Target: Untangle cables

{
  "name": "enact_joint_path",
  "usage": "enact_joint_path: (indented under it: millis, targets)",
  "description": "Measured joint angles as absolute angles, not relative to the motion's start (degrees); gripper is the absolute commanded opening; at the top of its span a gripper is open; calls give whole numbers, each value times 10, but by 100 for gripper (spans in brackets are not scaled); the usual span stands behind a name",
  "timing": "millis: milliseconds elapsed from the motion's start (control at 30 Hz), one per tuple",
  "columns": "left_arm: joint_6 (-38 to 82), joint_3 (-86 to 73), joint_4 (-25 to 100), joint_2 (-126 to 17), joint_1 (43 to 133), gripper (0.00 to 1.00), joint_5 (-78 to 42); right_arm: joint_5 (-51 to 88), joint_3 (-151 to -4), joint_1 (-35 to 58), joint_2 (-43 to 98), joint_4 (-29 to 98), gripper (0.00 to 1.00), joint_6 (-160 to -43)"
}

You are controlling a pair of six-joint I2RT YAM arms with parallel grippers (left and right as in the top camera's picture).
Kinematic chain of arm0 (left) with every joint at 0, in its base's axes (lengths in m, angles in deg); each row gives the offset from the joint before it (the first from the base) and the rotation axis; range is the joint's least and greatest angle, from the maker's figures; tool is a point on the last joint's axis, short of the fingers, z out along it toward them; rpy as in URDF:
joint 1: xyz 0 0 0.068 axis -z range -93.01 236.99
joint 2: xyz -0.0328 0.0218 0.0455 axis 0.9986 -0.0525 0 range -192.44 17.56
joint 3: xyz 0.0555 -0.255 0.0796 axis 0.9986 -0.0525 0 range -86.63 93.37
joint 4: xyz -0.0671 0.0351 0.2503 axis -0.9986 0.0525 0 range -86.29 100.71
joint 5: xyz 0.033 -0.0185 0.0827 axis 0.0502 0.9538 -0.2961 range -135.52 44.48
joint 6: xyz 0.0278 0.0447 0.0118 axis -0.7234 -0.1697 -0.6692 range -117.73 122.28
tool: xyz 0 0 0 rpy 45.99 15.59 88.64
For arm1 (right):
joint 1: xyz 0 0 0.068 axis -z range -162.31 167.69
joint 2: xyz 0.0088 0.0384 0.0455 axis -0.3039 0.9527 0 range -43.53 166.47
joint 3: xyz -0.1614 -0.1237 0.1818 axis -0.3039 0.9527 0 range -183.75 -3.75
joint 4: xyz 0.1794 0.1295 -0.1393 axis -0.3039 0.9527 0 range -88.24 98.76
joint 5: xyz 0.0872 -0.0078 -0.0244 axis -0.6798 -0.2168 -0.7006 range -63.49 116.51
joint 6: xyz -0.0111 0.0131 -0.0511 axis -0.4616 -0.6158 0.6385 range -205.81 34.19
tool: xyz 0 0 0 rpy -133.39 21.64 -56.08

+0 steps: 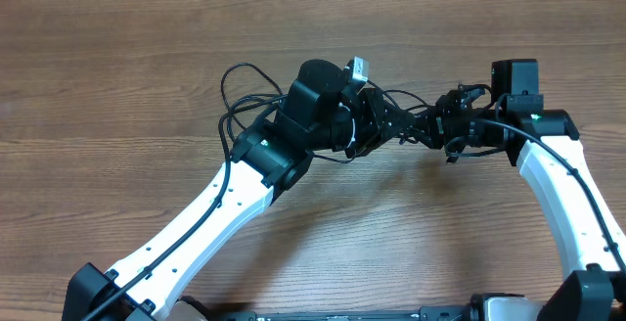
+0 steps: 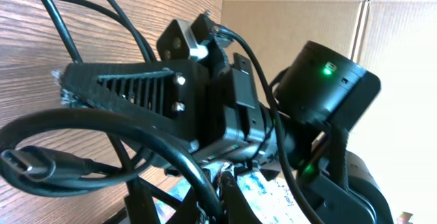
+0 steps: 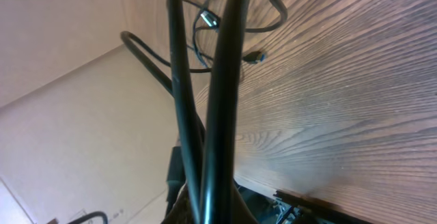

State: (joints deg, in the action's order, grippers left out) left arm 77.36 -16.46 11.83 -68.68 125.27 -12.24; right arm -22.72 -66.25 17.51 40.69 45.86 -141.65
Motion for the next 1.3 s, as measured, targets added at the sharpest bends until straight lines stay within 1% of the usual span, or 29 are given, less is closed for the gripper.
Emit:
enact_joint_path:
  millis: [133, 267, 467, 700, 733, 867, 900, 967, 1067, 1100, 1133, 1200, 1233, 1267, 1300]
  targets:
    - [773, -165, 118, -687, 1251, 4, -109, -216, -662, 175, 411, 459, 4, -1417]
    - [762, -165, 109, -687, 1231, 4, -60, -203, -662, 184, 412, 459, 4, -1416]
    - [697, -165, 82, -687, 1178, 4, 64, -191, -662, 223, 415, 460, 4, -1414]
    - [627, -165, 84, -687, 1128, 4, 196, -194, -662, 228, 415, 463, 4, -1407]
    - [621, -165, 84, -687, 1122, 13, 206, -195, -662, 228, 415, 464, 4, -1405]
    - [597, -164, 94, -687, 1088, 38, 241, -189, -662, 230, 416, 466, 4, -1370]
    - [590, -164, 95, -687, 1081, 43, 244, -186, -662, 231, 416, 469, 4, -1357]
    - [582, -164, 99, -687, 1067, 47, 246, -179, -662, 233, 416, 479, 4, -1335]
    - [571, -164, 108, -687, 1054, 49, 243, -161, -662, 235, 416, 504, 4, -1308]
    - [569, -164, 120, -687, 1050, 49, 240, -151, -662, 235, 416, 515, 7, -1296]
    - [565, -164, 131, -687, 1048, 49, 233, -142, -662, 236, 416, 525, 13, -1285]
    - [558, -163, 160, -687, 1047, 49, 217, -125, -662, 236, 416, 546, 40, -1266]
    - [556, -163, 178, -687, 1046, 49, 205, -112, -662, 237, 416, 562, 61, -1245]
    - [549, -162, 200, -687, 1046, 49, 188, -98, -662, 237, 416, 575, 68, -1227]
    - [545, -162, 216, -687, 1046, 49, 173, -82, -662, 237, 416, 591, 79, -1211]
